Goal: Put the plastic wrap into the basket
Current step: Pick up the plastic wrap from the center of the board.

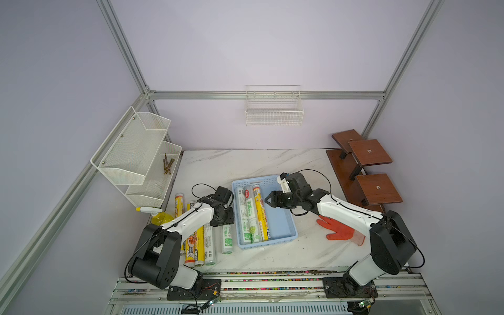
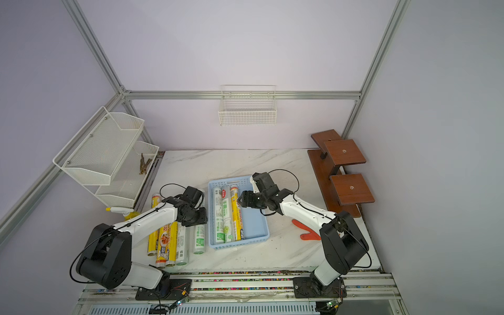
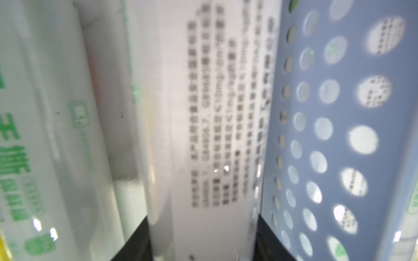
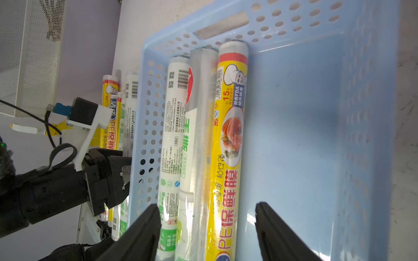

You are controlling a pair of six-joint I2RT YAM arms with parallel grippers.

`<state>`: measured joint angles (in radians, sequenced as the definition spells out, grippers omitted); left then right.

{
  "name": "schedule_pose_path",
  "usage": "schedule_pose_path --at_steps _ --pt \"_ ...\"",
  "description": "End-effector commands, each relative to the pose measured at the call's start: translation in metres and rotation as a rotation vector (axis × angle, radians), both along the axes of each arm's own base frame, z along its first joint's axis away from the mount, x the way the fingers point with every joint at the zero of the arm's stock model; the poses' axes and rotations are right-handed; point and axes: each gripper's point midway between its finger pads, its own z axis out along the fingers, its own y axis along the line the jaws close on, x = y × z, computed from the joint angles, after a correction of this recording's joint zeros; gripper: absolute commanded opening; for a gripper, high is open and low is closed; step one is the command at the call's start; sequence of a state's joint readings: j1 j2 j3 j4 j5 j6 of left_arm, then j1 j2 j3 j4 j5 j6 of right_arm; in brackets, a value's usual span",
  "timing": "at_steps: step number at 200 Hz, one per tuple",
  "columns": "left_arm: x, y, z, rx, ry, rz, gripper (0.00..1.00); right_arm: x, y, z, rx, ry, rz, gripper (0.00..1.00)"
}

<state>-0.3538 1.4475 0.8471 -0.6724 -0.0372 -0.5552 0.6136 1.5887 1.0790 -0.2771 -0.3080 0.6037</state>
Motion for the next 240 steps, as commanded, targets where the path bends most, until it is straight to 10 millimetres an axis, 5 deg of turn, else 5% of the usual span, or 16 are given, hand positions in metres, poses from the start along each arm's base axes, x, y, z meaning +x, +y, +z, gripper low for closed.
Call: schedule_pose_path --at_steps 1,26,59,94,124,186,196,240 --pt "0.013 0.002 0.032 -0.004 -0.098 0.007 0.32 -0.002 -0.003 0.004 -0.011 -0.020 0.001 0.71" --pt "0.014 0.003 0.047 -0.019 -0.138 0.027 0.25 -0.002 -0.005 0.005 -0.008 -0.027 -0.003 0.72" --pt "0.017 -0.013 0.092 -0.151 -0.258 0.020 0.23 0.000 -0.010 0.015 0.001 -0.060 -0.021 0.73" --pt "0.025 -0.045 0.149 -0.354 -0.401 -0.015 0.19 0.004 -0.023 0.026 -0.006 -0.098 -0.076 0.74" --pt "0.036 -0.084 0.175 -0.494 -0.444 -0.062 0.18 0.009 -0.045 0.031 -0.013 -0.114 -0.161 0.75" --pt "0.060 -0.164 0.173 -0.574 -0.419 -0.130 0.18 0.008 -0.090 0.032 0.052 -0.099 -0.254 0.79" --pt "0.067 -0.176 0.155 -0.561 -0.379 -0.122 0.18 0.007 -0.095 0.029 0.056 -0.097 -0.259 0.80" --pt "0.077 -0.219 0.133 -0.569 -0.327 -0.118 0.18 -0.001 -0.104 0.024 0.068 -0.096 -0.260 0.84"
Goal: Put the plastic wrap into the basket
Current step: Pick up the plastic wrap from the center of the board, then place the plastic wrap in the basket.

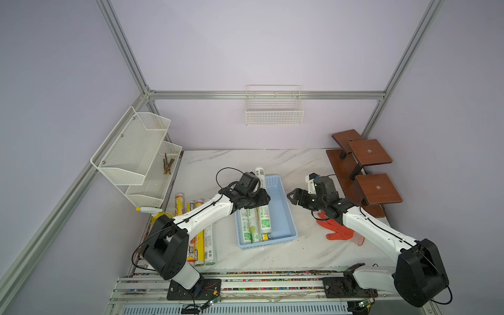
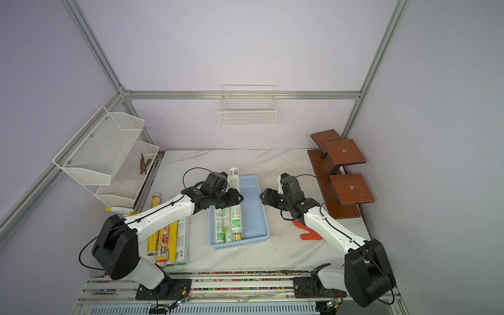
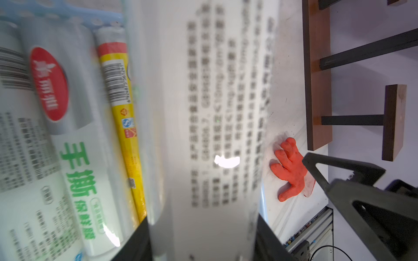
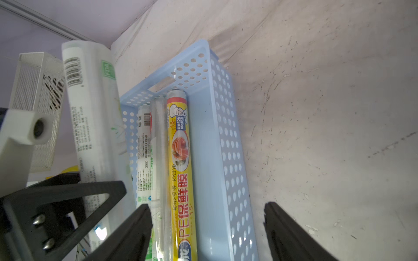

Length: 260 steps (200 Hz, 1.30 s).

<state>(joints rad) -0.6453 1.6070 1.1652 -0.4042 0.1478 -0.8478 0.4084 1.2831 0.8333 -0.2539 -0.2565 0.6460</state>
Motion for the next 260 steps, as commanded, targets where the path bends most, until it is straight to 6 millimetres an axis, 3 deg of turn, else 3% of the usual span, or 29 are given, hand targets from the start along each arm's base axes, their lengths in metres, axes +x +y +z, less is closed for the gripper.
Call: schedule_pose_path --at_steps 1,63,155,213,229,260 --pt "0.022 -0.032 0.040 -0.113 -0.108 0.015 0.18 -0.002 0.001 0.007 0.035 -0.036 0.012 0.84" --pt "0.026 -0.051 0.006 -0.093 -0.043 -0.001 0.18 -0.010 0.017 -0.011 0.082 0.028 0.108 0.83" --pt "0.025 -0.074 -0.035 -0.079 0.057 -0.014 0.23 -0.014 0.006 -0.025 0.026 0.043 0.096 0.83" --pt "0.022 -0.080 -0.060 -0.084 0.110 -0.006 0.36 -0.012 -0.011 -0.033 -0.033 0.059 0.007 0.82" --pt "0.020 -0.082 -0.065 -0.100 0.126 -0.002 0.47 -0.012 -0.015 -0.033 -0.040 0.061 -0.019 0.83" --pt "0.015 -0.077 -0.069 -0.092 0.147 0.014 0.49 -0.013 -0.018 -0.030 -0.044 0.053 -0.030 0.83"
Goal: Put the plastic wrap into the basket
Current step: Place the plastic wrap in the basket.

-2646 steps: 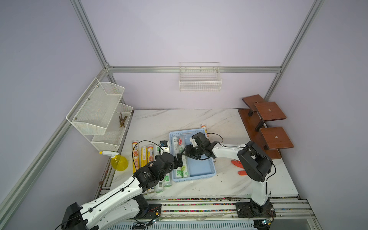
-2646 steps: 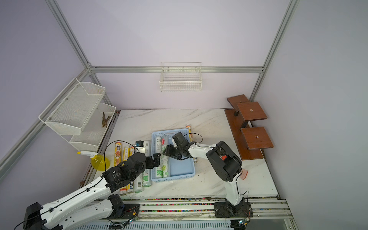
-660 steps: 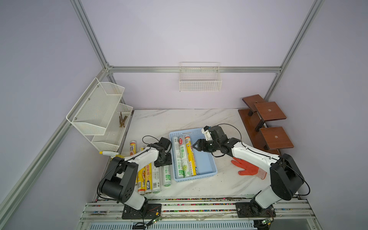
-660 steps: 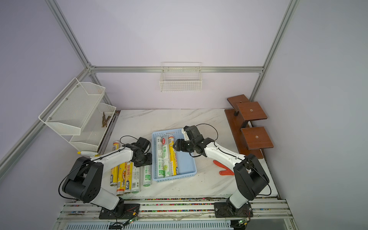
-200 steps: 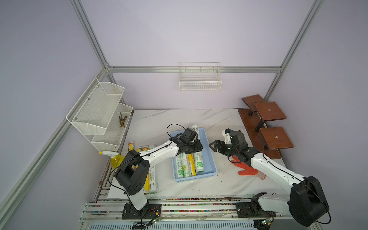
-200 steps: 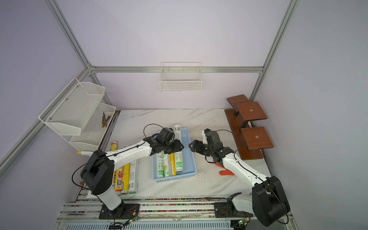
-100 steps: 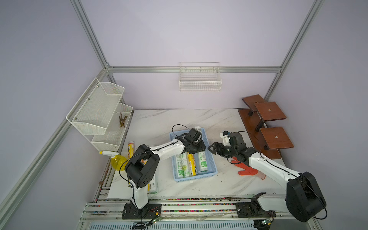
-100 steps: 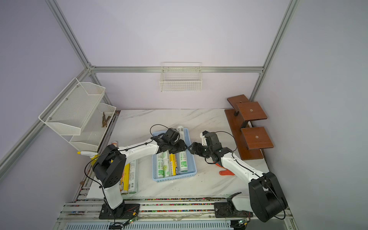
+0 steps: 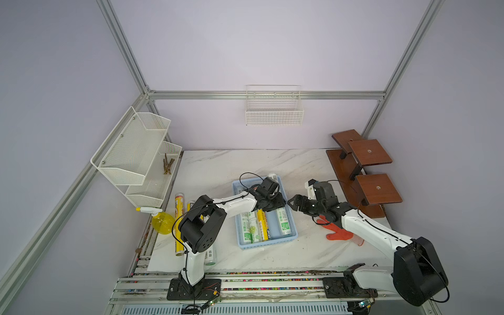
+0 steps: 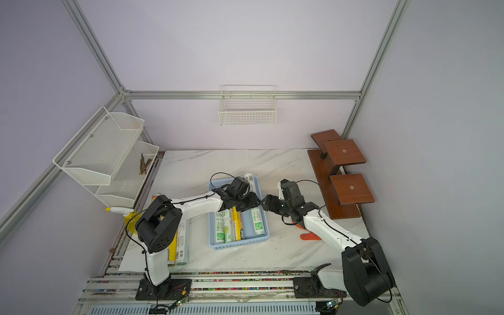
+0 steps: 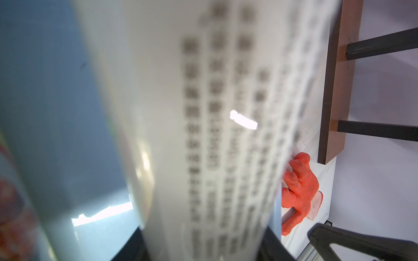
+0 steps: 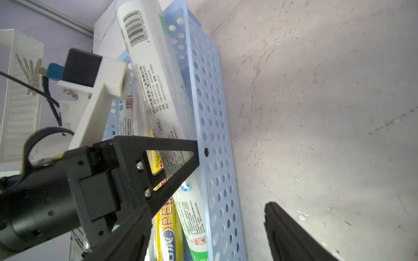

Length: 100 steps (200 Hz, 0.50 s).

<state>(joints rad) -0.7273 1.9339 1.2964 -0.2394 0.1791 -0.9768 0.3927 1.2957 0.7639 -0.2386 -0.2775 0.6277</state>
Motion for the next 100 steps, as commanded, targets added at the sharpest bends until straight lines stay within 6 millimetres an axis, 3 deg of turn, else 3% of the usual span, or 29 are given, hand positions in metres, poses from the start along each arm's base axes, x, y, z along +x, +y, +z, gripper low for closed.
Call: schedule_pose_path --at_steps 1,33,56,100 --pt "-0.005 -0.004 0.000 -0.041 0.040 0.020 0.49 -0.002 -0.011 0.001 -0.022 -0.005 -0.042 0.83" --pt "-0.011 -0.006 0.021 -0.055 -0.007 -0.002 0.38 -0.001 -0.013 0.005 -0.026 -0.017 -0.054 0.83" --pt "-0.015 -0.007 0.034 -0.072 -0.026 -0.022 0.37 -0.001 -0.012 0.005 -0.017 -0.017 -0.056 0.83" --pt "-0.026 -0.013 0.033 -0.097 0.014 -0.063 0.42 -0.002 -0.007 0.000 0.008 0.001 -0.040 0.82"
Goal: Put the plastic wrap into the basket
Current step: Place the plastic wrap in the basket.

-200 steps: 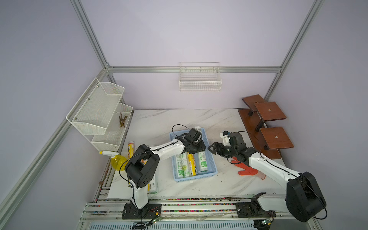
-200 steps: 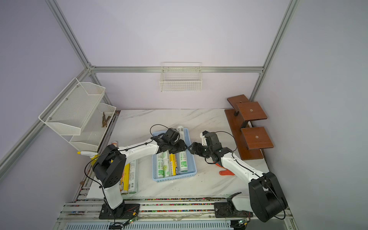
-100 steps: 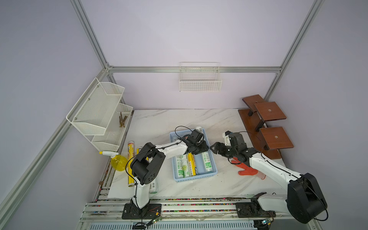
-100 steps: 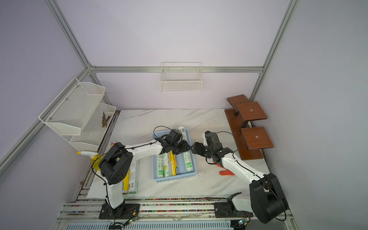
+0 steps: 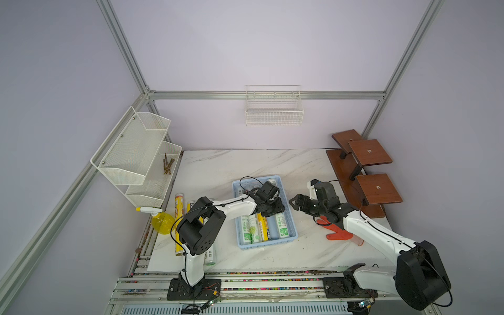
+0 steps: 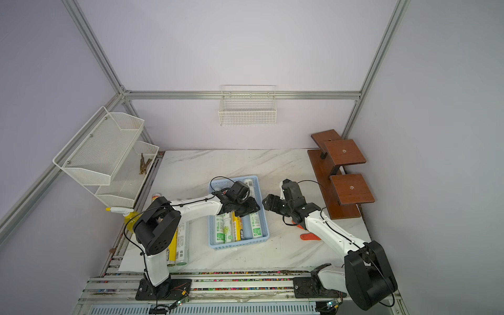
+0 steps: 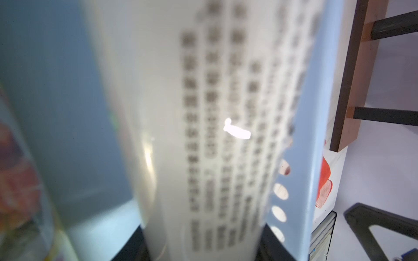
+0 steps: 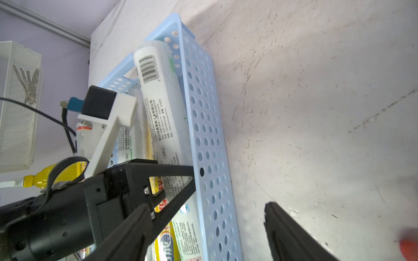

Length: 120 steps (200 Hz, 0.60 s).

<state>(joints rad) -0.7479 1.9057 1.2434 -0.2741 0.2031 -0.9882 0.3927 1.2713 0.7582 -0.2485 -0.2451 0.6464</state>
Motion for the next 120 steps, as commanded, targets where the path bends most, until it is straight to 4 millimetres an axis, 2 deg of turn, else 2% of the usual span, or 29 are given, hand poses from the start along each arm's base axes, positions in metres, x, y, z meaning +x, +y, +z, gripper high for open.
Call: schedule_pose_path --at_steps 1,39,56,67,94,120 --pt "0.000 -0.017 0.044 -0.120 -0.047 -0.033 0.42 -0.002 -0.001 -0.004 0.016 0.009 -0.003 0.82" --pt "0.002 -0.028 0.025 -0.131 -0.003 -0.050 0.50 -0.004 0.005 -0.012 0.026 0.041 0.021 0.82" --pt "0.003 -0.024 0.021 -0.107 0.002 -0.035 0.58 -0.003 0.005 -0.011 0.026 0.041 0.025 0.81" --pt "0.003 -0.019 0.019 -0.082 -0.004 -0.020 0.60 -0.002 0.005 -0.011 0.024 0.036 0.021 0.81" --pt "0.004 -0.013 0.022 -0.073 -0.013 -0.011 0.68 0.000 0.005 -0.006 0.027 0.019 0.018 0.82" --pt "0.003 -0.016 0.030 -0.095 -0.025 -0.027 0.65 0.000 0.006 -0.003 0.040 0.020 0.019 0.81"
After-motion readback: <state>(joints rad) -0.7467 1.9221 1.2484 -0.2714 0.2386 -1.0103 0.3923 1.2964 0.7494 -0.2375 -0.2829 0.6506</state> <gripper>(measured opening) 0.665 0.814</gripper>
